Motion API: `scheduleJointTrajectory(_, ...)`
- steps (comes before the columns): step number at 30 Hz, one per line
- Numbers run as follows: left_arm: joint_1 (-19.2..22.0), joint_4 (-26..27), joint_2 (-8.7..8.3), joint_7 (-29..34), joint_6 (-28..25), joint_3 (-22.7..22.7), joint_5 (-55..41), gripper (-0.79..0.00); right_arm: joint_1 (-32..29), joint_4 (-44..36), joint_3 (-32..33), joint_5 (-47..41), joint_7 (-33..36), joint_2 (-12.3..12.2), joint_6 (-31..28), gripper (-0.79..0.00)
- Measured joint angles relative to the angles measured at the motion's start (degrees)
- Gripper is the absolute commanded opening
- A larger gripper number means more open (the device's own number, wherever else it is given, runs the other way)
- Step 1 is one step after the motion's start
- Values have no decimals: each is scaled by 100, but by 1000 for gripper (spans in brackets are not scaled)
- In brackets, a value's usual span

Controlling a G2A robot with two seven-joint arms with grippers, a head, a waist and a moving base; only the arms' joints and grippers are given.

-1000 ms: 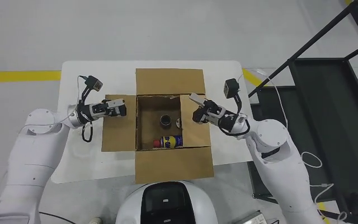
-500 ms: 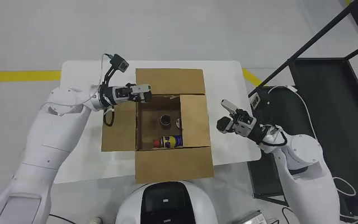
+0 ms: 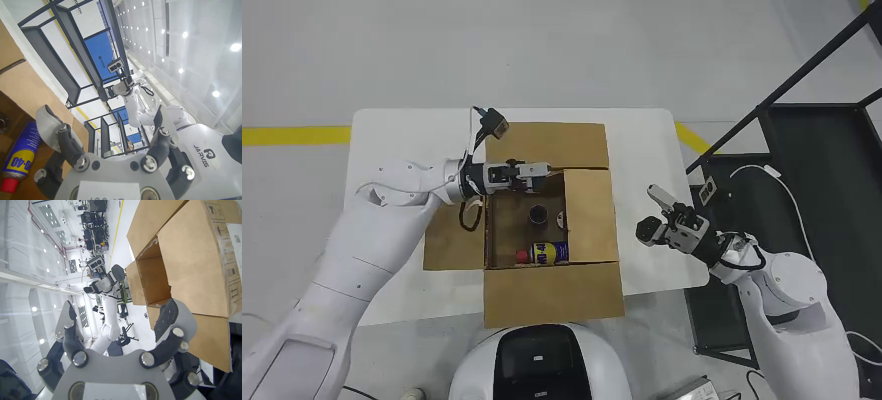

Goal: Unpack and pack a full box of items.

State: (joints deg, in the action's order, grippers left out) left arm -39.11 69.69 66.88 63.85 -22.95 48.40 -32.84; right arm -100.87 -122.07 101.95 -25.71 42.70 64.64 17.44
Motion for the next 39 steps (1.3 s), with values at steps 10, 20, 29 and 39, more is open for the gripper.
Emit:
scheduleJointTrajectory(10, -25, 111, 20, -114, 77, -43, 64, 0, 0, 0, 0, 0, 0, 0, 0, 0)
scheduleJointTrajectory(20, 57, -277, 375, -646, -188, -745, 433, 0, -225, -1, 99, -205, 26, -19, 142, 0)
scheduleJointTrajectory(29, 142, -1106, 687, -1105, -528, -1317, 1290, 0, -459, 1, 165, -551, 447, -53, 307, 0)
scheduleJointTrajectory(39, 250, -1837, 1092, -1556, -744, -1579, 1139, 0, -284, 85, -317, -607, 392, -68, 348, 0)
